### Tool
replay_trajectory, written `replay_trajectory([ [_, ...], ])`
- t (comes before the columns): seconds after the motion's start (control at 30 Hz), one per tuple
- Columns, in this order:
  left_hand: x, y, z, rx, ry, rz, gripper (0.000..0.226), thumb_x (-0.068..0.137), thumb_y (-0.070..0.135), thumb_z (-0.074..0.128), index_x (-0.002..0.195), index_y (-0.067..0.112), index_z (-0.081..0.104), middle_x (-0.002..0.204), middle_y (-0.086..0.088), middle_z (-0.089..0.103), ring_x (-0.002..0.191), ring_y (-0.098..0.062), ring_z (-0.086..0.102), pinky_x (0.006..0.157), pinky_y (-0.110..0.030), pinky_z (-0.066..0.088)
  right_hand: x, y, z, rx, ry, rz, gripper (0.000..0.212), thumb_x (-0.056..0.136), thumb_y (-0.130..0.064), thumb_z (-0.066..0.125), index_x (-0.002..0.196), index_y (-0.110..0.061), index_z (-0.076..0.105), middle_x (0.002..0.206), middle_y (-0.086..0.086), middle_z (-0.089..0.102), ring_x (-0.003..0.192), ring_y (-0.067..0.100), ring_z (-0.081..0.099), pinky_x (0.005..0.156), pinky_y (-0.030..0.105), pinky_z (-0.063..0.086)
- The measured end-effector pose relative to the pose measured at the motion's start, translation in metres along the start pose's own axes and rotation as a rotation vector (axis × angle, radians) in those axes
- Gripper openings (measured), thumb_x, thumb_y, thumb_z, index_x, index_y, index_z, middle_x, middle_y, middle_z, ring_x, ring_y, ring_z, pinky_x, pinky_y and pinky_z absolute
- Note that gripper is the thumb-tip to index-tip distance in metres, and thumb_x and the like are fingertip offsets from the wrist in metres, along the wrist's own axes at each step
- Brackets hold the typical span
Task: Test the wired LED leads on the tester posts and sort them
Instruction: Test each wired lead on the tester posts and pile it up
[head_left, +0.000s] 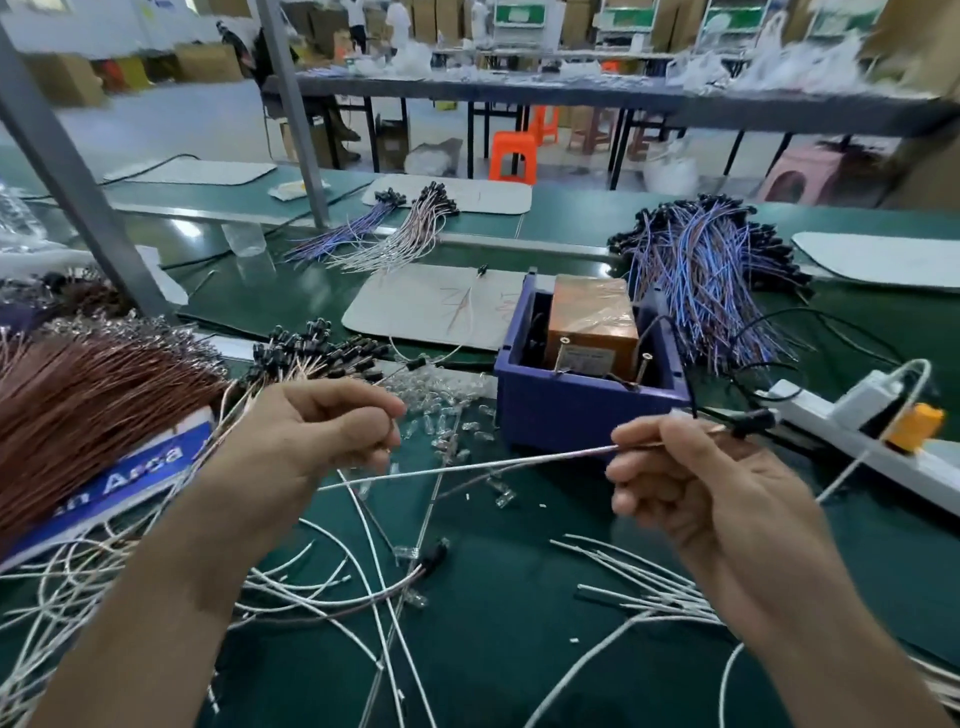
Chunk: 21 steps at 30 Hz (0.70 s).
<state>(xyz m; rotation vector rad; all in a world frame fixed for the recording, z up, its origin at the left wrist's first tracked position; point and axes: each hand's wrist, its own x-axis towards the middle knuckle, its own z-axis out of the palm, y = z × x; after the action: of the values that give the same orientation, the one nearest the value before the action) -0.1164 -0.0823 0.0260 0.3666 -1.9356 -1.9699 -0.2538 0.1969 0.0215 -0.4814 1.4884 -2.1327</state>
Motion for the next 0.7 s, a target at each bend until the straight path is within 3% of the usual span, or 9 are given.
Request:
replay_trajectory([
  [0.1, -0.01, -0.008, 0.023, 0.062, -0.056, -0.111, 0.06, 0.05, 0.06, 0.094, 0.083, 0.012, 0.082, 0.072, -0.016, 0.073, 0.054, -0.023, 0.066, 0.051, -0.024, 0.053, -0.017, 0.011, -0.024, 0.058, 0.106, 0.038, 0.034, 0.087, -0.031, 0.06, 0.087, -0.003, 0.08, 0.079, 0.023, 0.073, 0.061, 0.026, 0.069, 0.057, 0.028, 0.058],
  [0.23, -0.026, -0.03, 0.082, 0.205, -0.332, -0.318, 0.024, 0.074, 0.035, 0.077, 0.091, 0.02, 0.083, 0.081, -0.012, 0.078, 0.062, -0.017, 0.071, 0.052, -0.021, 0.05, -0.028, 0.021, -0.04, 0.146, 0.207, 0.112, 0.034, 0.09, -0.027, 0.057, 0.082, -0.003, 0.08, 0.075, 0.021, 0.072, 0.057, 0.023, 0.068, 0.053, 0.025, 0.057],
  [0.3, -0.031, -0.044, 0.12, 0.133, -0.267, -0.317, 0.016, 0.077, 0.018, 0.078, 0.092, 0.021, 0.083, 0.083, -0.012, 0.079, 0.067, -0.016, 0.072, 0.055, -0.021, 0.052, -0.03, 0.026, -0.042, 0.188, 0.242, 0.15, 0.034, 0.089, -0.026, 0.057, 0.079, -0.004, 0.08, 0.072, 0.019, 0.072, 0.054, 0.02, 0.067, 0.052, 0.024, 0.056],
  [0.4, -0.03, -0.058, 0.155, -0.002, -0.002, -0.263, 0.019, 0.078, 0.003, 0.083, 0.09, 0.017, 0.081, 0.082, -0.012, 0.079, 0.072, -0.019, 0.074, 0.058, -0.021, 0.053, -0.031, 0.031, -0.039, 0.226, 0.259, 0.194, 0.035, 0.09, -0.026, 0.057, 0.077, -0.005, 0.081, 0.072, 0.017, 0.071, 0.054, 0.019, 0.066, 0.051, 0.023, 0.056],
  [0.53, -0.023, -0.06, 0.157, -0.166, 0.158, -0.245, 0.021, 0.08, 0.009, 0.083, 0.1, 0.015, 0.077, 0.083, -0.013, 0.079, 0.072, -0.021, 0.077, 0.059, -0.02, 0.055, -0.031, 0.036, -0.042, 0.225, 0.262, 0.225, 0.032, 0.087, -0.027, 0.059, 0.078, -0.005, 0.081, 0.072, 0.017, 0.071, 0.054, 0.019, 0.066, 0.049, 0.022, 0.054],
  [0.63, -0.017, -0.059, 0.158, -0.259, 0.143, -0.326, 0.022, 0.08, 0.022, 0.08, 0.099, 0.014, 0.078, 0.085, -0.012, 0.079, 0.071, -0.018, 0.076, 0.057, -0.02, 0.055, -0.034, 0.041, -0.045, 0.192, 0.239, 0.261, 0.03, 0.085, -0.026, 0.061, 0.08, -0.004, 0.081, 0.073, 0.018, 0.071, 0.055, 0.02, 0.066, 0.049, 0.023, 0.055],
  [0.7, -0.014, -0.059, 0.16, -0.318, 0.114, -0.387, 0.011, 0.09, 0.019, 0.073, 0.097, 0.013, 0.078, 0.084, -0.011, 0.078, 0.07, -0.016, 0.075, 0.056, -0.02, 0.055, -0.036, 0.043, -0.045, 0.121, 0.207, 0.282, 0.028, 0.082, -0.026, 0.062, 0.082, -0.005, 0.081, 0.074, 0.018, 0.07, 0.055, 0.02, 0.066, 0.049, 0.023, 0.054],
])
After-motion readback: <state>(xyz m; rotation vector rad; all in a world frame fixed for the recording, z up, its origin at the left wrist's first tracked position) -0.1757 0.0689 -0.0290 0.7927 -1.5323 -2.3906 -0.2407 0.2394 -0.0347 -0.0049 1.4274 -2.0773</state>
